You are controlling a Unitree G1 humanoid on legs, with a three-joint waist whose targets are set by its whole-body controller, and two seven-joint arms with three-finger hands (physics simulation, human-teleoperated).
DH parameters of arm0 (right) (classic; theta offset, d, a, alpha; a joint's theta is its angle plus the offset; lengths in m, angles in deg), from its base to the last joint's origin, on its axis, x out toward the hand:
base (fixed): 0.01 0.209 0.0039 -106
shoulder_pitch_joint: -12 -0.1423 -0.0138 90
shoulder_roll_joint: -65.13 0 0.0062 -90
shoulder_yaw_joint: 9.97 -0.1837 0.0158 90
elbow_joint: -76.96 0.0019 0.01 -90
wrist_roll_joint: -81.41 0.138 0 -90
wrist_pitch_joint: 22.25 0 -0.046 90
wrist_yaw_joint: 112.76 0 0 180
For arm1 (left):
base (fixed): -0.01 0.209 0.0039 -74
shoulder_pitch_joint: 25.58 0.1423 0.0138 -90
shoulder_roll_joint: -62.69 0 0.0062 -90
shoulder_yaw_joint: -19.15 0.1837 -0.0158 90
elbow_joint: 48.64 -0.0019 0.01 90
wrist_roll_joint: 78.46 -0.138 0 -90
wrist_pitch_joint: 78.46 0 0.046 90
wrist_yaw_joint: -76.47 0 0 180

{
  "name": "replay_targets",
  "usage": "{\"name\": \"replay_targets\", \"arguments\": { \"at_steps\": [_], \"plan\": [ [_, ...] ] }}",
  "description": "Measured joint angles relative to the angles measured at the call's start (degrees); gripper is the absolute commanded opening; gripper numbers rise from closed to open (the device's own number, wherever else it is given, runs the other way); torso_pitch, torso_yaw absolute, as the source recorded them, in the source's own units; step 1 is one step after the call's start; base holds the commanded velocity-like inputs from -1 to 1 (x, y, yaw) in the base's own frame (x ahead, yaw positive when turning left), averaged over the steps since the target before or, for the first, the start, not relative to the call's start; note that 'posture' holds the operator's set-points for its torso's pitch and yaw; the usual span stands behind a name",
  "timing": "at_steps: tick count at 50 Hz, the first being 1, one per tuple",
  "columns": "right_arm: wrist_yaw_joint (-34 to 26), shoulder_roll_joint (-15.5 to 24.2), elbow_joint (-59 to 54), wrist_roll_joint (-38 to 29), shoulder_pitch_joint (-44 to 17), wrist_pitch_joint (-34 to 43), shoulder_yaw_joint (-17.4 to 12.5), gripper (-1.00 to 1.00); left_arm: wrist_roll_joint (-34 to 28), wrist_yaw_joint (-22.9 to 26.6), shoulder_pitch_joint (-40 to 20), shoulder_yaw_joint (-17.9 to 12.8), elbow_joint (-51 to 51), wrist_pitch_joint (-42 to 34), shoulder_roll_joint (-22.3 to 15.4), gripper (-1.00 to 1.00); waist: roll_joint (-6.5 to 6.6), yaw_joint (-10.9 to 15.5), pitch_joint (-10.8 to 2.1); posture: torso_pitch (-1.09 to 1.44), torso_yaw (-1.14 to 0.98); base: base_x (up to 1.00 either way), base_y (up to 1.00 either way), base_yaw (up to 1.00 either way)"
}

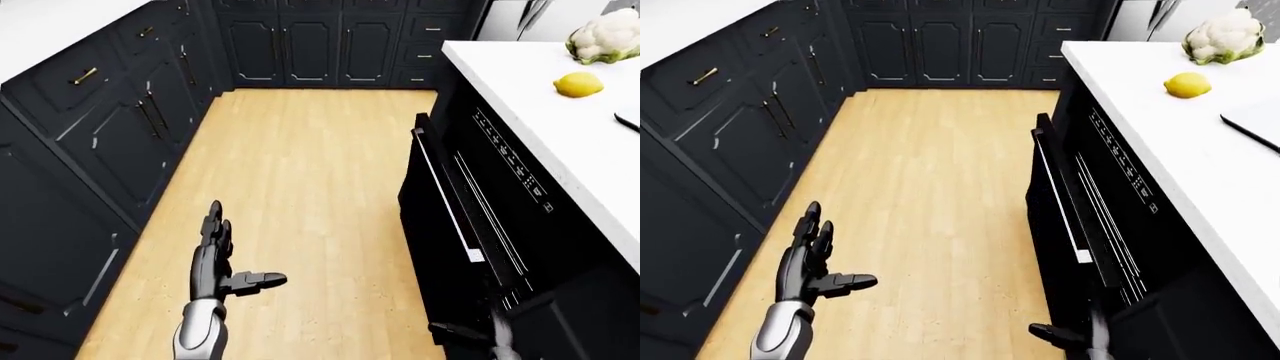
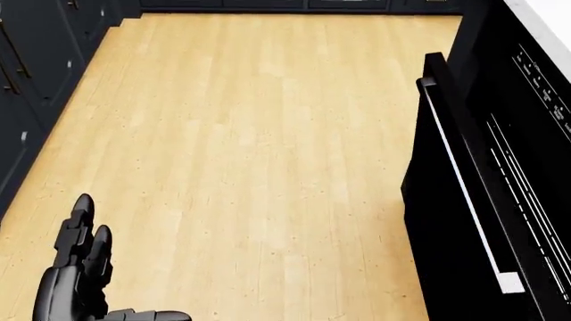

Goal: Close the dishwasher door

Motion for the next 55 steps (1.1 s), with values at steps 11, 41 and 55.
{"name": "replay_targets", "arguments": {
  "at_steps": [11, 41, 55],
  "plan": [
    [-0.02, 1.77, 2.24, 1.97, 1.13, -0.53, -0.21, 1.00, 0.08, 0.14, 0.15, 0.09, 0.52, 0.08, 0.07, 1.00, -0.04, -0.04, 0.30, 0.00, 0.00, 0.00, 0.00, 0.00],
    [-0.30, 4.18, 35.07, 4.52, 18.39, 14.55, -12.71, 1.00, 0.36, 0.65, 1.90, 0.02, 2.85, -0.20, 0.35, 1.00, -0.53, 0.30, 1.07, 0.00, 0.00, 0.00, 0.00, 0.00],
    [-3.19, 2.55, 45.33, 0.50, 19.99, 25.24, -20.07, 1.00, 0.36, 0.91, 2.29, -0.23, 3.50, -0.24, 0.44, 1.00, -0.13, 0.37, 0.94, 0.00, 0.00, 0.00, 0.00, 0.00]
  ]
}}
